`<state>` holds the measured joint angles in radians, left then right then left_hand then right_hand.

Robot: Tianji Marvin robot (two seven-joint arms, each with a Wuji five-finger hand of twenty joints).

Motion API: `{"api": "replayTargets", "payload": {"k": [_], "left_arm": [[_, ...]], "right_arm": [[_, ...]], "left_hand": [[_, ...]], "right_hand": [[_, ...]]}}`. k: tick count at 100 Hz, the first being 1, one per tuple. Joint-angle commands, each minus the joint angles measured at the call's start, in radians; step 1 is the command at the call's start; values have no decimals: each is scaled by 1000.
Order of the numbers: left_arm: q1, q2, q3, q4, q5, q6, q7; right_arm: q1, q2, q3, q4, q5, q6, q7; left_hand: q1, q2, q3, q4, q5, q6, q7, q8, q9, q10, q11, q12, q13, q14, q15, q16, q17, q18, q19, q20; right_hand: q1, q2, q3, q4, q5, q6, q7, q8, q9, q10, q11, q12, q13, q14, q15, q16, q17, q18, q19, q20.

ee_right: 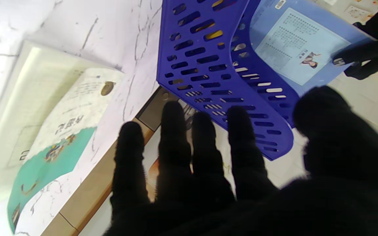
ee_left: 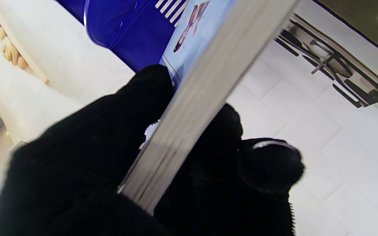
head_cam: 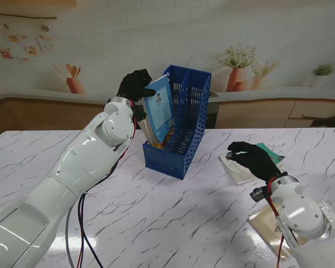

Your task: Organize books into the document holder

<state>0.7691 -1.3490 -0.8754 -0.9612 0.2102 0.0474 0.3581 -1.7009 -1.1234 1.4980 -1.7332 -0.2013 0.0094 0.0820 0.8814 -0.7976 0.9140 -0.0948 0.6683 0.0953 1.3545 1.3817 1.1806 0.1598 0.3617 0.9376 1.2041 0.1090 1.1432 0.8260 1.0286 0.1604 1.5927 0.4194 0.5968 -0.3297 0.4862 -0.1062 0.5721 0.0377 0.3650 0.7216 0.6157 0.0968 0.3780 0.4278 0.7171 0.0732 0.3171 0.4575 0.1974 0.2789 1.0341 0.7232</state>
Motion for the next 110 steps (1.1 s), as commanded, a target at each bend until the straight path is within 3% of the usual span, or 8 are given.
{"api": "replayTargets", "payload": {"k": [1,38,48,56,63,75,92,110], "left_arm": [[-4,-11,2,8,-7,-18,-3],[27,-23,26,38,-12,-66,21],[44,-18,27,17,2,-59,24],[57,-9,27,-6,16,-50,15],[67,-2,28,-21,32,-44,12],[88,16,25,-64,50,-19,-21],[109,35,26,-99,76,3,-59],[124,51,26,-123,87,15,-100]], "right_arm": [[-7,-6,-6,1,1,-1,-3],[-5,-6,-9,7,7,-3,-2],[-6,-6,-9,6,8,-2,-1],[-6,-6,-10,7,9,-3,-2],[-5,-6,-11,8,9,-4,-3],[-3,-7,-13,11,10,-5,-5],[-3,-7,-15,13,11,-6,-5],[-4,-7,-15,13,11,-4,-7]], "left_hand": [[82,36,183,52,7,-45,19,28,28,-123,36,23,65,-144,-10,-26,20,-90,95,-4],[75,49,162,44,-2,-53,3,18,15,-101,9,-14,62,-126,-25,-33,18,-88,86,-5],[69,59,139,42,-8,-49,-4,-40,13,-65,-14,-75,61,-84,-37,-27,17,-50,85,-13],[59,69,120,39,-16,-46,0,-113,0,-52,-24,-121,37,-24,-74,-10,2,40,63,-50],[54,66,102,27,-20,-47,-1,-159,-12,-46,-26,-143,-23,37,-105,13,-84,111,59,-52],[49,55,48,-18,-24,-78,-6,-231,-71,-40,-32,-143,-204,144,-188,41,-352,211,-45,162],[28,77,7,-42,-25,-110,-26,-284,-171,-19,1,-182,-339,171,-281,25,-544,249,-184,255],[9,107,-1,-35,-29,-116,-32,-299,-231,-12,40,-216,-408,178,-350,-9,-666,266,-280,253]], "right_hand": [[2,22,-20,39,-16,0,-9,-8,-33,-11,-9,-2,-20,-3,-20,-7,-13,168,-4,-6],[9,27,-32,41,-17,0,-9,-8,-38,-11,-8,-2,-25,-2,-20,-7,-17,165,-7,-8],[9,26,-33,41,-17,0,-9,-8,-38,-10,-8,-3,-27,0,-22,-8,-18,166,-7,-8],[9,25,-32,42,-15,0,-8,-8,-36,-9,-8,-3,-26,0,-21,-8,-19,166,-8,-8],[8,24,-31,42,-15,-1,-8,-8,-35,-9,-9,-3,-25,0,-22,-8,-19,167,-8,-8],[8,22,-28,42,-14,-1,-8,-8,-35,-9,-10,-3,-23,3,-22,-8,-19,169,-9,-8],[6,21,-24,42,-13,-2,-7,-8,-34,-9,-11,-3,-24,1,-22,-8,-18,167,-8,-8],[6,23,-22,41,-14,-1,-7,-8,-35,-8,-11,-3,-23,0,-22,-8,-18,168,-7,-7]]}}
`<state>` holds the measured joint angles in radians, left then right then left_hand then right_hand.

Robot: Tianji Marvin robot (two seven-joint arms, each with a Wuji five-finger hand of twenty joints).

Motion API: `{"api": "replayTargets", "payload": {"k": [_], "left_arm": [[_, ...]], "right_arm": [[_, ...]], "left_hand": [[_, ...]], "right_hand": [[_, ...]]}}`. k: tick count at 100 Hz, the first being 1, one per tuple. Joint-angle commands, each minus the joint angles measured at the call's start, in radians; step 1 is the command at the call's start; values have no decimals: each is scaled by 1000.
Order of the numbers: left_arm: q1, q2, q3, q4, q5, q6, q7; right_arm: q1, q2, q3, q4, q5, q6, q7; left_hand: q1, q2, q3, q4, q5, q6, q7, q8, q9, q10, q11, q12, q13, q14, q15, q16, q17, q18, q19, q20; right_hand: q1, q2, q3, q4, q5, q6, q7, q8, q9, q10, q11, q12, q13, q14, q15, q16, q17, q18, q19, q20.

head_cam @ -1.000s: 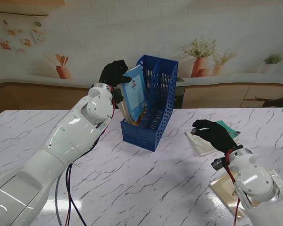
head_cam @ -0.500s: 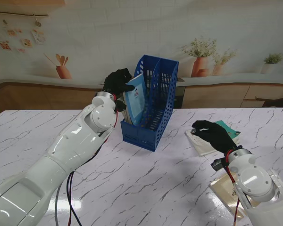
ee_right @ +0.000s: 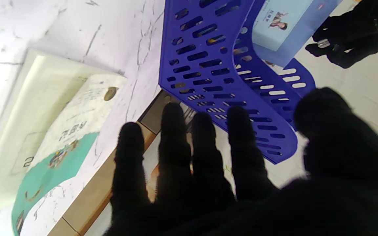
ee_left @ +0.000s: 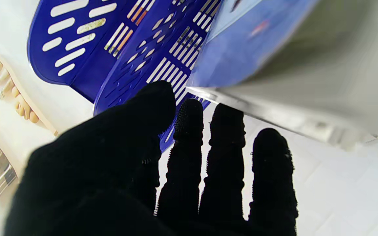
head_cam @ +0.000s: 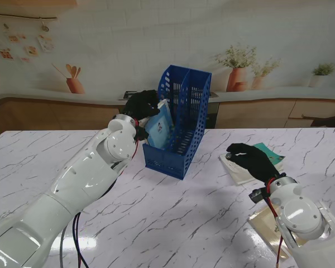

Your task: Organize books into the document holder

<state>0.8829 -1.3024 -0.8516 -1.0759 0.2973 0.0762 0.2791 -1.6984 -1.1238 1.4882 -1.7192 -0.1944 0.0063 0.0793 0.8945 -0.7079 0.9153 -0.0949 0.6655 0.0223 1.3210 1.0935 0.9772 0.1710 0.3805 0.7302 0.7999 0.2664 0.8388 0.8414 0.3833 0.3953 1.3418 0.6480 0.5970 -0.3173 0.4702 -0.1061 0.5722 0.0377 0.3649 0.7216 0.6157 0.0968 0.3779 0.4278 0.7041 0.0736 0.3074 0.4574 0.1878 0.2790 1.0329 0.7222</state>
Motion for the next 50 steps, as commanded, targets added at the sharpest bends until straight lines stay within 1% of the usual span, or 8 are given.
{"api": "replayTargets", "payload": {"k": [1,18,20,23,28,33,41,50], "left_arm": [[11,6,2,-10,1,-13,-23],[30,18,-5,-37,4,-6,-51],[33,19,-7,-41,3,-6,-54],[38,21,-10,-50,2,-5,-59],[47,24,-16,-63,-2,-8,-63],[57,28,-23,-84,-5,-9,-70],[77,32,-38,-119,-7,-5,-69],[99,38,-58,-168,-11,4,-71]], "right_arm": [[-6,-7,-6,-1,5,-1,-4],[-8,-7,-6,-1,8,-1,-3],[-8,-7,-7,-1,8,0,-3],[-8,-7,-7,-1,8,0,-4],[-9,-7,-7,-2,8,0,-4],[-9,-7,-7,-2,8,0,-4],[-9,-8,-7,-2,6,-1,-6],[-8,-8,-8,-1,5,-4,-8]], "left_hand": [[-5,17,-3,-35,-26,-43,1,-12,-26,-25,22,-8,-4,21,-46,-25,-22,31,-31,24],[-16,45,-29,-40,-51,-47,-1,-29,-33,-27,26,-8,-16,18,-66,-37,-50,25,-63,19],[-16,56,-58,-35,-70,-39,0,-50,-47,-25,38,-16,-24,19,-76,-44,-59,23,-73,19],[-17,64,-87,-40,-87,-34,-6,-74,-65,-26,52,-23,-33,17,-91,-53,-75,18,-88,16],[-17,71,-157,-46,-128,-32,-36,-147,-103,-22,89,-63,-53,21,-122,-72,-104,14,-110,12],[-15,91,-226,-40,-166,-23,-125,-273,-154,-18,116,-164,-83,22,-160,-94,-143,11,-140,0],[-27,121,-277,-36,-158,0,-256,-450,-191,-8,98,-216,-117,28,-211,-120,-182,9,-173,-16],[-77,182,-298,-22,-142,28,-420,-567,-222,1,60,-245,-160,36,-280,-157,-244,1,-244,-53]], "right_hand": [[5,11,-6,41,-14,-1,-8,-8,-35,-9,-11,-3,-10,0,-12,-8,-8,168,-6,-6],[8,14,-8,41,-16,0,-8,-8,-37,-10,-10,-2,-11,-2,-11,-8,-7,164,-5,-6],[8,14,-9,41,-15,1,-8,-8,-37,-10,-9,-2,-11,-3,-11,-8,-7,163,-5,-6],[8,14,-10,41,-16,1,-8,-8,-37,-8,-9,-2,-11,-3,-11,-8,-7,163,-5,-6],[10,15,-11,41,-17,1,-8,-8,-38,-9,-9,-2,-13,-3,-11,-8,-7,163,-5,-6],[11,16,-13,41,-17,2,-9,-8,-38,-10,-8,-2,-13,-3,-11,-8,-7,161,-5,-7],[13,17,-16,41,-18,3,-9,-9,-38,-9,-7,-2,-12,-4,-10,-7,-7,161,-5,-7],[14,16,-19,41,-18,1,-9,-9,-37,-10,-6,-2,-13,-3,-10,-8,-7,161,-5,-7]]}}
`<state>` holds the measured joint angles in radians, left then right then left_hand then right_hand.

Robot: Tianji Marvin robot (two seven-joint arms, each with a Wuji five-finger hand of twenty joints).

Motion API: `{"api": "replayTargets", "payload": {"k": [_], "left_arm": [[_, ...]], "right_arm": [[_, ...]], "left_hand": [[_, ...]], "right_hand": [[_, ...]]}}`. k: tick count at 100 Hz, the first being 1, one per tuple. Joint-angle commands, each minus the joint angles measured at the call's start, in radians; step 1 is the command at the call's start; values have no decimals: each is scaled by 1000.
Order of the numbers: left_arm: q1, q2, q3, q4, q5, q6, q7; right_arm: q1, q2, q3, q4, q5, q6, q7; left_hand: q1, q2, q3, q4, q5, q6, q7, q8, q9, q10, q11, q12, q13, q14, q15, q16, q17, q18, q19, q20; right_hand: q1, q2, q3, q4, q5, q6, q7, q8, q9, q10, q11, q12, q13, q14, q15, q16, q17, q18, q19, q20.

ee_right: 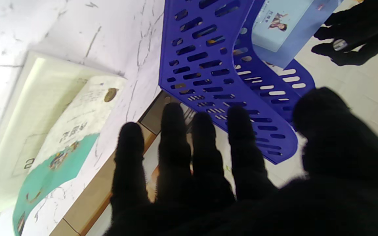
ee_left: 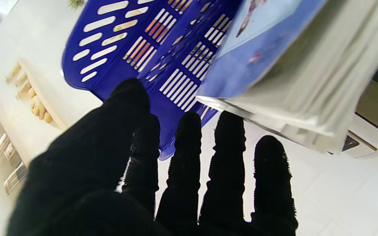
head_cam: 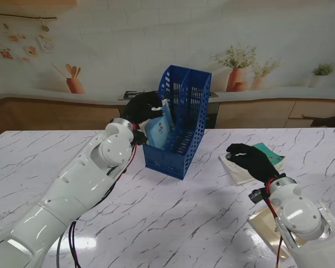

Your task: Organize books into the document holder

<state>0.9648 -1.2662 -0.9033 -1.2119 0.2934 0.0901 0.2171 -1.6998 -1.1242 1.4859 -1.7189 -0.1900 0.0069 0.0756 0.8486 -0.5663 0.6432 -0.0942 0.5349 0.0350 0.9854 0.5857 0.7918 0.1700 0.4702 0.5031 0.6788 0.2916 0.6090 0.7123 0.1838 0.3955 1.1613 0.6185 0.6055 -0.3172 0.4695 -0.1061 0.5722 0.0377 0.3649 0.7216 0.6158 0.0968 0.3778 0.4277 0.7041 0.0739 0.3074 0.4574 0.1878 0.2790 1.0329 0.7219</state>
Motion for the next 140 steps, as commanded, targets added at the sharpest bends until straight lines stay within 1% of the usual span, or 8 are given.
{"api": "replayTargets", "payload": {"k": [1,11,36,59,78,122,124,140], "left_arm": [[20,3,-8,-38,-7,-8,-11],[48,17,-32,-100,3,6,-31],[168,47,-110,-282,25,23,-56],[325,80,-196,-465,44,45,-106],[471,104,-274,-590,4,80,-179],[622,123,-349,-591,-21,69,-232],[625,123,-350,-588,-24,69,-234],[640,125,-352,-565,-49,66,-248]], "right_arm": [[-6,-7,-6,-1,1,-4,-4],[-6,-7,-7,0,1,-6,-5],[-11,-6,-6,-10,-4,-6,-2],[-30,-3,4,-37,-18,-3,5],[-38,3,15,-44,-38,-5,24],[-99,33,94,-102,-129,33,136],[-104,34,99,-107,-132,38,142],[-154,52,146,-164,-158,91,232]], "left_hand": [[-39,49,-28,-19,-10,18,-103,-67,-41,4,-35,-21,-44,10,-59,-32,-54,-2,-76,-30],[-117,140,-47,38,9,59,-301,-142,-81,13,-96,-63,-104,16,-156,-87,-146,-18,-198,-94],[-130,187,-173,42,-17,63,-426,-192,-142,15,-155,-95,-174,15,-305,-185,-211,11,-383,-159],[-123,219,-246,46,-30,61,-471,-205,-170,16,-186,-105,-208,43,-343,-208,-225,3,-427,-165],[-91,241,-312,55,-40,59,-522,-218,-199,25,-213,-114,-226,55,-359,-217,-220,41,-460,-167],[-69,249,-340,59,-25,59,-523,-214,-197,19,-215,-111,-236,61,-364,-218,-229,38,-484,-172],[-69,249,-340,59,-24,59,-523,-214,-198,18,-215,-111,-237,61,-365,-218,-230,38,-485,-172],[-63,254,-345,61,-33,69,-525,-213,-202,26,-215,-110,-242,51,-367,-219,-235,25,-492,-171]], "right_hand": [[6,17,-18,41,-19,2,-9,-9,-36,-10,-6,-2,-13,-4,-10,-8,-8,161,-6,-7],[7,15,-19,42,-20,1,-10,-9,-35,-10,-6,-2,-13,-2,-11,-8,-10,163,-8,-8],[4,13,-15,42,-18,-4,-9,-9,-28,-13,-8,-3,-14,3,-15,-10,-20,166,-18,-12],[-1,12,-12,42,-18,-7,-9,-9,-24,-15,-12,-2,-17,1,-21,-12,-24,167,-25,-14],[-6,23,-16,40,-19,-5,-10,-10,-22,-13,-14,-1,-19,1,-27,-14,-28,167,-31,-17],[-8,67,-65,41,-8,0,-9,-12,-14,-10,-15,2,-25,3,-40,-19,-37,173,-48,-24],[20,85,-121,48,0,0,-7,-13,-7,-6,-16,5,-22,7,-46,-26,-39,174,-52,-31],[31,125,-156,48,18,22,-10,-18,6,-1,-18,4,-22,15,-61,-38,-51,168,-75,-53]]}}
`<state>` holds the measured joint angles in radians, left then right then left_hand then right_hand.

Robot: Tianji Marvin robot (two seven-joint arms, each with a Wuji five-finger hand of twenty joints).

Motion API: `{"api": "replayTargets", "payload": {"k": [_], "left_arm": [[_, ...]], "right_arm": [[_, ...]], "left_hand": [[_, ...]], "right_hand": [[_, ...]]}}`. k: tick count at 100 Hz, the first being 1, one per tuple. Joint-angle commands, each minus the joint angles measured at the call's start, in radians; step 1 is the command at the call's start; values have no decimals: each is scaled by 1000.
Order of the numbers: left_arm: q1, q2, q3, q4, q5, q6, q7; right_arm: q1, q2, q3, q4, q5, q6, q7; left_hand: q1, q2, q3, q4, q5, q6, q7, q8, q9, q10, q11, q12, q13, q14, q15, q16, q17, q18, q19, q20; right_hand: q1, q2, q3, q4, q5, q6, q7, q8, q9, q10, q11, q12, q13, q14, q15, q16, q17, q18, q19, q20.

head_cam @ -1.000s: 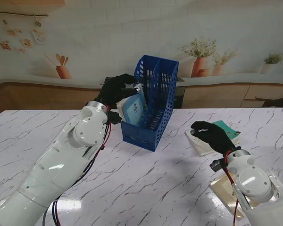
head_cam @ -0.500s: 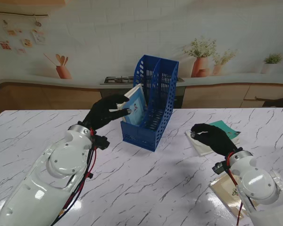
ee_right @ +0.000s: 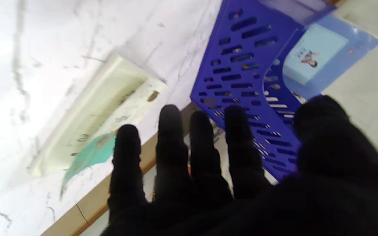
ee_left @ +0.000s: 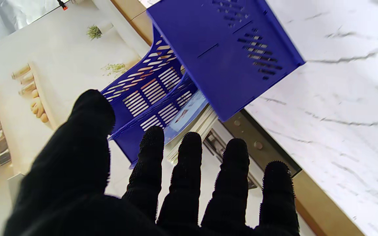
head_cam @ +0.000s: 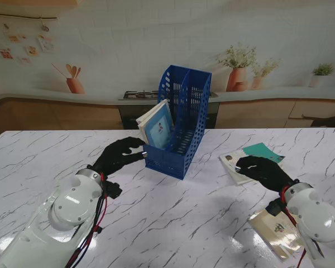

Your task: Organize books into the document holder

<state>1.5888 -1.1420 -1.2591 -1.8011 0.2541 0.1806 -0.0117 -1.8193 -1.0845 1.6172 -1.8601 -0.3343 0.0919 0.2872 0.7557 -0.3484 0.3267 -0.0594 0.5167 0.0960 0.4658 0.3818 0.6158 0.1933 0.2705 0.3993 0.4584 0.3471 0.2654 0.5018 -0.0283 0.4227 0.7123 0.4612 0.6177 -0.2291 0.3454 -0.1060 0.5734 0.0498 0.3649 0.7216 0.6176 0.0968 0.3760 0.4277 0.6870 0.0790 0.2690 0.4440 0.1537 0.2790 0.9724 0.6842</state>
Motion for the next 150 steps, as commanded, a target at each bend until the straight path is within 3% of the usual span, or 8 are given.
{"api": "replayTargets", "payload": {"k": [1,46,95,107,109,117,130,150], "left_arm": [[17,1,4,26,-10,-25,-20],[-28,-6,32,109,-50,-46,-20],[-80,-12,60,178,-107,-68,-33],[-80,-12,59,180,-115,-74,-35],[-79,-12,59,180,-116,-75,-34],[-77,-13,57,180,-120,-76,-32],[-67,-13,52,175,-128,-70,-33],[-60,-15,49,171,-132,-69,-27]], "right_arm": [[-38,13,18,-27,-17,9,25],[-171,43,113,-76,-80,80,183],[-344,31,133,-135,-265,108,130],[-340,41,119,-121,-301,135,175],[-337,44,115,-117,-304,139,185],[-319,50,95,-89,-309,143,209],[-286,62,59,-51,-286,145,252],[-244,71,0,-10,-240,106,276]], "left_hand": [[30,36,-28,26,-15,8,-5,-9,-26,3,-15,-6,-21,-4,-23,-8,-23,-3,-43,-14],[38,28,-15,25,-3,23,2,-14,-21,16,9,0,-18,-38,-15,-17,-19,-67,-30,-25],[27,34,-13,23,-7,13,10,-12,-26,16,7,-3,-27,-41,-19,-27,-35,-65,-41,-40],[26,39,-15,23,-8,14,9,-13,-23,18,8,-3,-25,-42,-17,-26,-37,-70,-43,-41],[25,41,-17,23,-8,13,9,-13,-24,16,8,-3,-26,-43,-18,-26,-38,-72,-44,-41],[24,47,-20,23,-7,13,10,-12,-23,18,9,-2,-26,-43,-17,-26,-42,-75,-46,-41],[30,54,-25,24,-3,15,14,-10,-23,18,9,-2,-30,-43,-18,-26,-51,-83,-56,-43],[33,65,-36,25,-3,17,16,-9,-23,19,9,-2,-30,-43,-18,-26,-53,-89,-62,-41]], "right_hand": [[20,40,-34,48,18,12,-10,-18,4,1,-17,3,-6,10,-24,-25,-18,168,-15,-16],[47,87,-99,54,87,61,-31,-54,48,13,-93,-84,-3,9,-90,-98,-42,153,-30,-82],[72,122,-152,55,106,99,-36,-73,46,52,-106,-135,-9,20,-109,-138,-51,154,-31,-123],[116,181,-260,58,99,137,-73,-109,12,74,-133,-215,-45,20,-156,-210,-77,92,-53,-226],[153,209,-335,62,97,150,-80,-120,-1,84,-131,-240,-55,23,-163,-234,-89,54,-39,-290],[169,254,-363,58,106,173,-104,-146,-15,99,-129,-248,-54,35,-188,-274,-92,-27,-23,-349],[178,330,-367,52,117,187,-114,-165,-14,110,-131,-250,-50,39,-190,-300,-110,-125,10,-383],[212,396,-370,47,135,182,-105,-176,5,104,-117,-243,-38,30,-159,-310,-104,-160,25,-391]]}}
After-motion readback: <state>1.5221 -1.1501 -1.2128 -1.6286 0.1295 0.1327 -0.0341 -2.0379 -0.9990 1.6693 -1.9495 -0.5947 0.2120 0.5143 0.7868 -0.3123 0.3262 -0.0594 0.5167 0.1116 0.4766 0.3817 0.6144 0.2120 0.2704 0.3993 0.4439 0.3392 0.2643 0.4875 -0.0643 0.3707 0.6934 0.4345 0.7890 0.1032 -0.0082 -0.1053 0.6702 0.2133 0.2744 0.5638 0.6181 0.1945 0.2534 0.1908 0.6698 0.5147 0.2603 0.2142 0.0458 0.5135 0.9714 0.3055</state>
